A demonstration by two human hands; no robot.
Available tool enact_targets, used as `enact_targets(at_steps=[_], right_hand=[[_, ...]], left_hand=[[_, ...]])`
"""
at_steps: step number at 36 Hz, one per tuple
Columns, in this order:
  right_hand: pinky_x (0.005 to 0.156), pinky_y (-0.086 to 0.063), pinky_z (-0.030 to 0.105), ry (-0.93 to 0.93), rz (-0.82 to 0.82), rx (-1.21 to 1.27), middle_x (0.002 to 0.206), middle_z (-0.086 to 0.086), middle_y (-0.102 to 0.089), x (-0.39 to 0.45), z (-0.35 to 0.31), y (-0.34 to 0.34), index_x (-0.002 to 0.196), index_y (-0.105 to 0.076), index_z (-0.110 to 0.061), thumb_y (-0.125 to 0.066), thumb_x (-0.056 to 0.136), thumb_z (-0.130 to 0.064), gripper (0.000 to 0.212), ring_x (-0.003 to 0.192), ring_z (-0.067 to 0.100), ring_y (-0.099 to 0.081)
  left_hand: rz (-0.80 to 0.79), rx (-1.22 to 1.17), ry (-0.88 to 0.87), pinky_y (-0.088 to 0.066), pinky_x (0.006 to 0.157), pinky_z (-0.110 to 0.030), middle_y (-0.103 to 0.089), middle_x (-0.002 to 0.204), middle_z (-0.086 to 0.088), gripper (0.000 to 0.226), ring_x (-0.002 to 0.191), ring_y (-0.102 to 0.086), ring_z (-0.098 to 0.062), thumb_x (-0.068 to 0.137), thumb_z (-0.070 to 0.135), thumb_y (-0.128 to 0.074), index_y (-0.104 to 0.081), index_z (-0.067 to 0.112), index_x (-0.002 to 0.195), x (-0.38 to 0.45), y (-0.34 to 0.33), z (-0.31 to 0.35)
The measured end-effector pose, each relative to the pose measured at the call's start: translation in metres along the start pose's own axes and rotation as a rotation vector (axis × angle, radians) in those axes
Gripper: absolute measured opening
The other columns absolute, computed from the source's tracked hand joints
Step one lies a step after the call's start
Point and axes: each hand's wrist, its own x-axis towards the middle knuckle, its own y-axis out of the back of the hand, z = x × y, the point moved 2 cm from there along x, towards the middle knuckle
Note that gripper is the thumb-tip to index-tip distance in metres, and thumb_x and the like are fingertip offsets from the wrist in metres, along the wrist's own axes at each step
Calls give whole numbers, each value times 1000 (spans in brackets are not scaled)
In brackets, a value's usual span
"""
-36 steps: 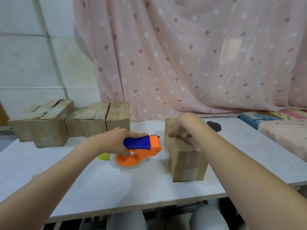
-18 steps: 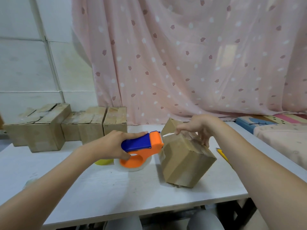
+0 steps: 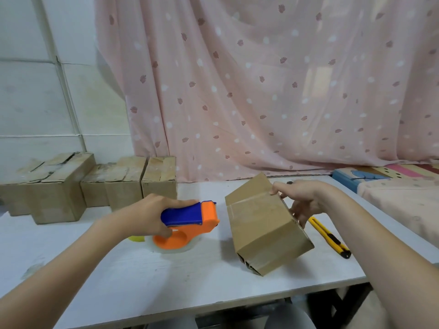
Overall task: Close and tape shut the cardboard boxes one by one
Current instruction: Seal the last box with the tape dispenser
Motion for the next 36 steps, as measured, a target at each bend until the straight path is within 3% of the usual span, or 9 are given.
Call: enact_targets(at_steps=[4, 8, 15, 21, 25, 27, 29, 32, 36], right_hand=[[90, -50, 67, 34, -33, 57, 115, 35, -64, -4, 5, -2, 122, -52, -6, -60, 91, -40, 47, 84, 49, -67], [81, -54, 57, 78, -31, 172, 113, 34, -66, 4, 20, -5, 131, -49, -4, -59, 92, -37, 52, 81, 46, -66], [74, -56, 46, 144, 3, 279, 89, 20, -67, 17, 35, -14, 124, -58, -1, -56, 89, -38, 51, 74, 37, -63], [73, -45, 35, 106, 27, 275, 83, 12, -58, 14, 41, -21, 97, -59, -11, -53, 83, -44, 36, 75, 29, -49], [74, -40, 37, 72, 116, 160, 86, 10, -54, 18, 48, -25, 97, -61, -14, -57, 68, -51, 47, 75, 29, -46], [69, -39, 34, 103, 202, 57, 91, 9, -52, 12, 43, -28, 99, -60, -14, -55, 80, -49, 40, 74, 28, -49], [80, -44, 36, 201, 382, -171, 110, 11, -57, 10, 35, -30, 122, -54, -11, -53, 93, -40, 41, 97, 30, -57], [104, -38, 41, 472, 612, -563, 138, 12, -53, -2, 14, -49, 144, -44, -10, -43, 100, -33, 49, 127, 36, -48], [104, -42, 43, 696, 483, -734, 103, 4, -61, -4, 7, -81, 101, -57, -19, -31, 101, -38, 32, 101, 25, -55]], left_hand=[[-18, -6, -12, -36, 59, -19, -60, 84, 10, 88, 72, -52, -11, 77, 32, -70, -17, 78, 129, 5, 0, 3], [-60, 0, -18, -33, 58, -18, -59, 86, 9, 87, 70, -49, -9, 79, 28, -69, -20, 73, 135, 9, 2, 10], [-80, 12, 19, -33, 57, -20, -56, 87, 9, 88, 70, -49, -10, 77, 25, -67, -22, 71, 138, 16, -1, 13], [-84, 21, 32, -33, 56, -20, -52, 83, 13, 88, 67, -47, -9, 80, 22, -68, -23, 69, 139, 24, -2, 23], [-82, 28, 35, -32, 56, -19, -51, 81, 15, 86, 67, -46, -8, 81, 22, -68, -26, 62, 144, 27, -3, 29], [-74, 30, 38, -32, 56, -19, -51, 82, 15, 85, 68, -47, -8, 82, 24, -69, -26, 61, 145, 27, -2, 30], [-61, 49, 31, -32, 57, -19, -52, 81, 16, 84, 68, -47, -7, 82, 27, -70, -26, 61, 145, 28, -2, 31], [-44, 74, 23, -30, 56, -18, -49, 75, 17, 82, 66, -44, -6, 82, 31, -70, -25, 62, 145, 30, -2, 38], [-32, 95, 9, -30, 52, -16, -45, 70, 20, 81, 62, -44, -5, 83, 30, -68, -26, 60, 145, 35, -3, 49]])
